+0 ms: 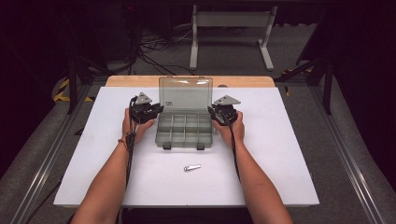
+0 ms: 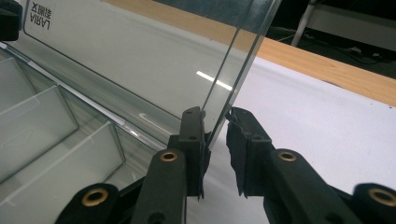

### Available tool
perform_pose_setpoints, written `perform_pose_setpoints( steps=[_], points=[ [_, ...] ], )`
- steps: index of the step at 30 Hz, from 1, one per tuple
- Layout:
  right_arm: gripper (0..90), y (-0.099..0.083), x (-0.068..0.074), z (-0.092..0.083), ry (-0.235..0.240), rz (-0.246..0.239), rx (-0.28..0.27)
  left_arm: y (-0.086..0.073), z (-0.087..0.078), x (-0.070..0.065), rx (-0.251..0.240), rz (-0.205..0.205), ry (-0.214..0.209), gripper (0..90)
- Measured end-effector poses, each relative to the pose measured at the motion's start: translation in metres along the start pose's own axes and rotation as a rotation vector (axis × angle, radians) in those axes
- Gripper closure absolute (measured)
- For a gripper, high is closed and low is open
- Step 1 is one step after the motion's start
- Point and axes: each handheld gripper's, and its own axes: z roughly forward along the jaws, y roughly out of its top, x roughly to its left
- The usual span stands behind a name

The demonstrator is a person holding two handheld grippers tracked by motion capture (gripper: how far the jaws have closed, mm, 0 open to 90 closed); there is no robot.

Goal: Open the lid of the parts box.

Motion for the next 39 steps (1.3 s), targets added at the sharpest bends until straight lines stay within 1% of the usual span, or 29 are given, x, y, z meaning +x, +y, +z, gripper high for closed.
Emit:
perform_pose_setpoints(
  steps=[1,6,8,9,11,12,13,14,15,16,17,18,20,21,22,23,24,25,27,29,30,33,35,38,39],
  points=[
    [75.4,0.000,0.000,0.000,0.001,-0.002,0.000,0.000,0.000,0.000,0.000,-0.007,-0.004,74.5],
    [74.5,0.001,0.001,0.000,-0.006,-0.018,0.006,0.000,0.000,0.000,-0.001,-0.009,0.000,73.9],
    [74.3,0.001,0.000,0.000,-0.006,-0.021,0.007,0.000,0.000,-0.001,0.000,-0.010,0.007,73.6],
    [74.1,0.001,0.001,0.001,-0.009,-0.021,0.006,0.000,0.000,-0.001,0.000,-0.005,0.017,72.6],
    [74.2,0.001,0.001,0.001,-0.011,-0.024,0.007,0.000,0.001,-0.001,0.002,-0.005,0.020,72.7],
    [74.3,0.001,0.001,0.002,-0.017,-0.032,0.009,-0.001,0.001,-0.001,0.004,-0.008,0.018,73.1],
    [75.0,0.001,0.002,0.003,-0.018,-0.037,0.009,-0.001,0.001,-0.002,0.008,-0.001,0.013,75.5],
    [77.1,0.001,0.002,0.003,-0.013,-0.042,0.013,0.000,0.002,-0.003,0.011,0.002,0.018,76.7],
    [77.2,0.000,0.002,0.003,-0.012,-0.043,0.016,0.000,0.003,-0.004,0.008,0.002,0.017,76.5],
    [76.7,0.000,0.003,0.003,-0.014,-0.040,0.016,0.000,0.003,-0.004,0.011,0.008,0.020,76.4],
    [75.0,0.000,0.002,0.003,-0.016,-0.038,0.014,0.001,0.002,-0.004,0.015,0.024,0.026,76.3],
    [74.2,0.001,0.002,0.003,-0.022,-0.040,0.017,0.001,0.002,-0.005,0.017,0.024,0.025,75.9],
    [73.8,0.002,0.002,0.002,-0.021,-0.056,0.022,0.003,0.001,-0.005,0.026,0.050,0.032,75.5],
    [73.7,0.002,0.002,0.001,-0.021,-0.056,0.020,0.004,-0.001,-0.005,0.024,0.050,0.029,75.0],
    [72.6,0.003,0.002,0.000,-0.014,-0.053,0.014,0.005,-0.004,-0.005,0.007,0.053,0.031,74.7],
    [71.3,0.003,0.001,-0.001,-0.001,-0.048,0.007,0.008,-0.007,-0.005,-0.010,0.051,0.023,74.8],
    [71.3,0.003,0.001,-0.001,-0.001,-0.048,0.007,0.008,-0.007,-0.005,-0.010,0.051,0.023,74.8],
    [71.8,0.006,0.000,-0.005,0.008,-0.055,-0.007,0.010,-0.010,-0.006,-0.015,0.058,0.027,74.8],
    [71.6,0.007,0.000,-0.007,0.012,-0.053,-0.011,0.013,-0.015,-0.008,-0.016,0.084,0.026,74.7],
    [71.2,0.010,-0.001,-0.012,0.026,-0.049,-0.028,0.017,-0.021,-0.011,-0.025,0.104,0.020,74.4],
    [71.1,0.011,-0.001,-0.016,0.034,-0.045,-0.032,0.018,-0.024,-0.012,-0.032,0.105,0.016,74.1],
    [70.8,0.014,-0.001,-0.025,0.059,-0.061,-0.043,0.022,-0.033,-0.016,-0.039,0.142,0.008,73.6],
    [70.4,0.015,0.001,-0.031,0.070,-0.081,-0.040,0.024,-0.039,-0.018,-0.042,0.166,0.007,73.0],
    [70.2,0.017,0.004,-0.042,0.096,-0.101,-0.053,0.025,-0.049,-0.022,-0.060,0.183,-0.004,72.1],
    [70.1,0.017,0.005,-0.046,0.113,-0.102,-0.061,0.024,-0.052,-0.024,-0.063,0.198,-0.001,72.1]
  ],
)
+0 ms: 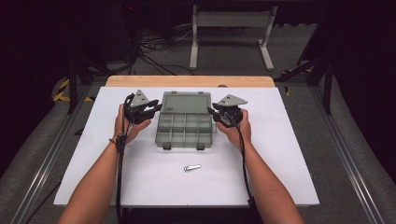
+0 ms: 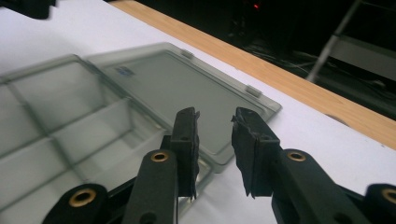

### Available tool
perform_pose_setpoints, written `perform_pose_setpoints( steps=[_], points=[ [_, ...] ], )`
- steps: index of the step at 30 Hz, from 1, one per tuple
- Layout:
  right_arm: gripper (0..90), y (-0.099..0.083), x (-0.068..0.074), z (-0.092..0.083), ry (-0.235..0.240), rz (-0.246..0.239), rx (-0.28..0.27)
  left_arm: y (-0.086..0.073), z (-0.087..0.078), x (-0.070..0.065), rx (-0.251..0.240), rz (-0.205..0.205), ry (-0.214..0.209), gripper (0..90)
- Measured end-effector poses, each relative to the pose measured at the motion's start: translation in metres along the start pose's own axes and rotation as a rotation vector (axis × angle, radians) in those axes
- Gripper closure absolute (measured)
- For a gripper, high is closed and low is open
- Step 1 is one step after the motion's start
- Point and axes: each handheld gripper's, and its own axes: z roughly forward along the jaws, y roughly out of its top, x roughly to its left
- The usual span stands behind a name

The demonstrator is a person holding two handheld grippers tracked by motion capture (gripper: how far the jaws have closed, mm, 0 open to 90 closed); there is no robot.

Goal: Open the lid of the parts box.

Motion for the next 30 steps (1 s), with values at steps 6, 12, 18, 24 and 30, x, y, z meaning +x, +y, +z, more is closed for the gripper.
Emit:
perform_pose_setpoints(
  steps=[6,12,18,24,30],
  points=[
    [68.2,0.002,0.012,-0.021,0.068,-0.039,-0.017,0.001,-0.021,-0.011,-0.032,0.068,-0.035,69.1],
    [65.4,0.000,0.024,-0.036,0.133,-0.066,-0.027,-0.004,-0.042,-0.026,-0.052,0.119,-0.069,67.0],
    [63.9,-0.004,0.036,-0.049,0.187,-0.101,-0.034,-0.015,-0.060,-0.042,-0.068,0.164,-0.105,63.0],
    [60.5,-0.013,0.050,-0.062,0.243,-0.124,-0.028,-0.026,-0.078,-0.059,-0.071,0.194,-0.147,55.8],
    [57.1,-0.023,0.062,-0.070,0.291,-0.150,-0.009,-0.040,-0.089,-0.076,-0.077,0.194,-0.153,43.6]
  ],
)
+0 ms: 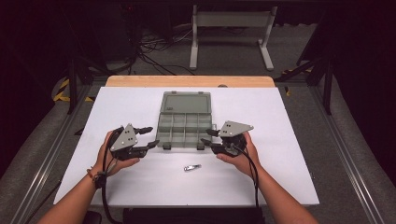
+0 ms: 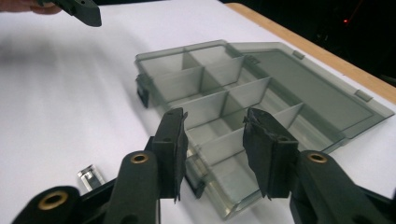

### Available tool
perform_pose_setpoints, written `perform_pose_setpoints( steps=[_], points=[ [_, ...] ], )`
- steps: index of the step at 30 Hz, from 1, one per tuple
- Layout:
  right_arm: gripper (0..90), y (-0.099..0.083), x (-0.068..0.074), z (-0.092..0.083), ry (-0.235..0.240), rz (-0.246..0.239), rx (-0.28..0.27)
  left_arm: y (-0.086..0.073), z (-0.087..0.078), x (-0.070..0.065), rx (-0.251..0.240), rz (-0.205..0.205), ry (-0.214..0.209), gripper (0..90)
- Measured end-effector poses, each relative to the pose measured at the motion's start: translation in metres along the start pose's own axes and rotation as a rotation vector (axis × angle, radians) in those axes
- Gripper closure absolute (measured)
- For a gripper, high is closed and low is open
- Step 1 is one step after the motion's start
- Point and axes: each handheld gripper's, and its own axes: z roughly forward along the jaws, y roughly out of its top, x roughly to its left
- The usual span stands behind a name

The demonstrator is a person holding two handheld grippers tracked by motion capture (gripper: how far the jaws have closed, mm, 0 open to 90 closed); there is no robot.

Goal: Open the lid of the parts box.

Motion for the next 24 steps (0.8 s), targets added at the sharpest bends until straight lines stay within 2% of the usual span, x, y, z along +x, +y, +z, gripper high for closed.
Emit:
perform_pose_setpoints(
  steps=[7,11,14,18,20,22,23,24],
  points=[
    [48.0,-0.009,0.013,0.003,0.050,-0.006,0.022,-0.015,-0.006,-0.017,0.026,-0.017,-0.011,25.1],
    [43.4,-0.013,0.019,0.007,0.061,-0.018,0.038,-0.018,-0.013,-0.021,0.003,-0.047,-0.016,19.4],
    [40.8,-0.015,0.024,0.012,0.089,-0.022,0.055,-0.022,-0.018,-0.024,-0.013,-0.061,-0.021,15.3],
    [37.4,-0.017,0.031,0.019,0.128,-0.031,0.081,-0.027,-0.021,-0.027,-0.004,-0.072,-0.030,10.6],
    [35.0,-0.018,0.035,0.022,0.147,-0.041,0.093,-0.031,-0.022,-0.030,-0.005,-0.087,-0.050,8.0],
    [33.6,-0.019,0.037,0.025,0.161,-0.041,0.104,-0.032,-0.023,-0.031,-0.005,-0.081,-0.049,7.8],
    [31.4,-0.021,0.041,0.030,0.183,-0.047,0.119,-0.035,-0.023,-0.033,-0.011,-0.094,-0.057,7.3],
    [31.4,-0.021,0.041,0.030,0.183,-0.047,0.119,-0.036,-0.023,-0.033,-0.005,-0.093,-0.060,7.3]
  ],
)
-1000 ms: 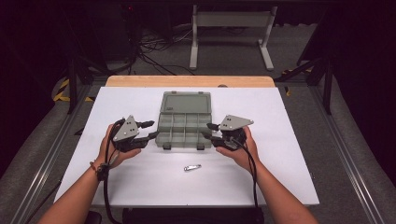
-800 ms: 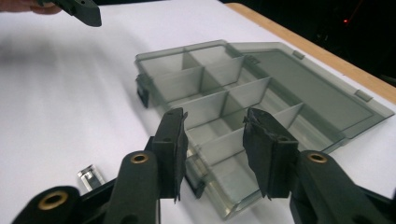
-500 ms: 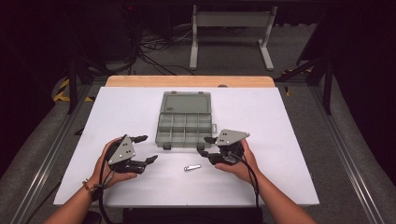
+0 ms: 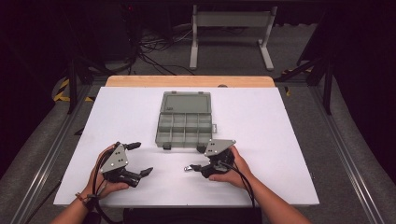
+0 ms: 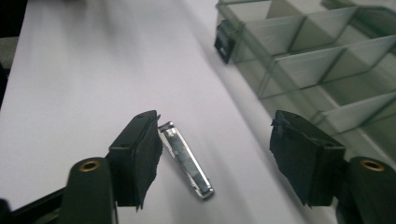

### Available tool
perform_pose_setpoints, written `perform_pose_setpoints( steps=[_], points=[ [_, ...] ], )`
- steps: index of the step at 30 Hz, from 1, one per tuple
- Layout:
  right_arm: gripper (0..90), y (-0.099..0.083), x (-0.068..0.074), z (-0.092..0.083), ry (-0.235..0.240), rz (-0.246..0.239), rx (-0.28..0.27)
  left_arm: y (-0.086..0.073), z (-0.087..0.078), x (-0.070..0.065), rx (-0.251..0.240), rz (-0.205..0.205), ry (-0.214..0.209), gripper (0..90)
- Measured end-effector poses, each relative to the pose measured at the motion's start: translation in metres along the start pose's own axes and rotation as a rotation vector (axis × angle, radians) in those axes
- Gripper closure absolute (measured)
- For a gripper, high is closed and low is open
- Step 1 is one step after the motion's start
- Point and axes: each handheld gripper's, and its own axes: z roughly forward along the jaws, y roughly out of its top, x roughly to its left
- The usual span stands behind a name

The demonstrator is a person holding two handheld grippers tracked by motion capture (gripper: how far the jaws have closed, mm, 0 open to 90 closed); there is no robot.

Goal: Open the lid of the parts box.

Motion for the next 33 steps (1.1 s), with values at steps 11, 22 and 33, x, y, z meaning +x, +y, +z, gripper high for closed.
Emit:
perform_pose_setpoints(
  steps=[11,22,33],
  points=[
    [41.8,0.003,0.006,0.027,0.071,-0.058,0.092,-0.009,-0.001,-0.002,-0.013,-0.008,0.008,6.3],
    [68.2,0.003,0.006,0.030,0.149,-0.049,0.112,-0.012,-0.002,0.002,-0.010,-0.015,0.017,6.1],
    [79.7,0.004,0.006,0.030,0.148,-0.064,0.112,-0.015,-0.002,0.008,-0.009,-0.026,0.018,5.9]
  ],
)
